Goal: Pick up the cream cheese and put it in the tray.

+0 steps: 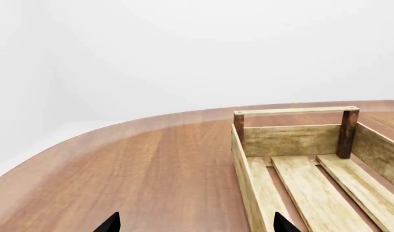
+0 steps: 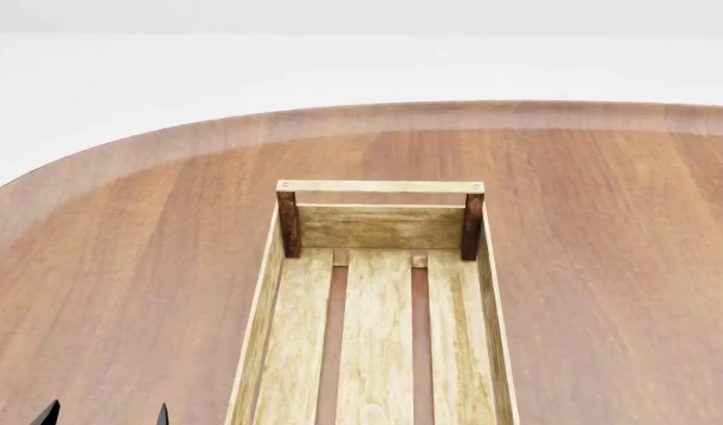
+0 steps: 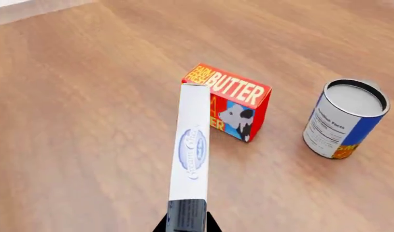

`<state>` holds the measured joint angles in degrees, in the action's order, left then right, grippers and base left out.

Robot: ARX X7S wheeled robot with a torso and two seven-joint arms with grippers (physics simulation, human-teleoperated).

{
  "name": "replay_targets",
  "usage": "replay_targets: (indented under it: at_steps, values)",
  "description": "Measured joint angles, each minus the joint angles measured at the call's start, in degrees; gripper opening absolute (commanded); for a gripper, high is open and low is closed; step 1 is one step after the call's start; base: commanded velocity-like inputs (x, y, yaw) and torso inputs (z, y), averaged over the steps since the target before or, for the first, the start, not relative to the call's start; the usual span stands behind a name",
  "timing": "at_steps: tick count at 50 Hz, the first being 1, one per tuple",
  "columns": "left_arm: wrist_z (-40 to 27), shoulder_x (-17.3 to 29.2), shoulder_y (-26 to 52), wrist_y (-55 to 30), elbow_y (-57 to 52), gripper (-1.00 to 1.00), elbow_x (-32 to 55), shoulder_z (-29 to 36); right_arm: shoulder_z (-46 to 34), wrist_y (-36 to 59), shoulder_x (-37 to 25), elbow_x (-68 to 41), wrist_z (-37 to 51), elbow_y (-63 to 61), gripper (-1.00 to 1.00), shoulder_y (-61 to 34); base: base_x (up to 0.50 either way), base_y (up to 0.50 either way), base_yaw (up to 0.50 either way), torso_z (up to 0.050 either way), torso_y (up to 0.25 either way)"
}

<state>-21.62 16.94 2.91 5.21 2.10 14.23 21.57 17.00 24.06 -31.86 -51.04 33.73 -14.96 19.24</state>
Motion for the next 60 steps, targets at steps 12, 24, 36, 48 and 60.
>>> replay_targets:
  at_steps: [12, 24, 36, 48, 60]
  values:
    - [-0.2, 0.1, 0.0, 0.1, 0.0, 1.0, 0.0, 0.2, -1.6, 3.2, -3.9, -1.6, -1.4, -5.3, -1.0, -0.1, 0.0, 0.0, 0.0, 0.0, 0.001]
    - [-0.3, 0.2, 0.1, 0.2, 0.1, 1.0, 0.1, 0.4, -4.0, 7.7, -7.6, -4.5, -1.4, -10.7, -1.0, -3.1, 0.0, 0.0, 0.0, 0.0, 0.0]
    - [-0.5, 0.3, 0.2, 0.2, 0.2, 1.0, 0.2, 0.5, -8.9, 12.6, -10.1, -7.2, -2.4, -12.9, -1.0, -9.2, 0.0, 0.0, 0.0, 0.0, 0.0]
    - [-0.6, 0.4, 0.2, 0.2, 0.2, 1.0, 0.3, 0.7, -13.6, 18.1, -12.2, -10.4, -3.2, -13.7, -1.0, -16.6, 0.0, 0.0, 0.0, 0.0, 0.001]
    - [-0.7, 0.5, 0.3, 0.3, 0.2, 1.0, 0.5, 0.8, -19.1, 24.9, -13.7, -12.7, -3.4, -13.0, -1.0, -26.9, 0.0, 0.0, 0.0, 0.0, 0.0]
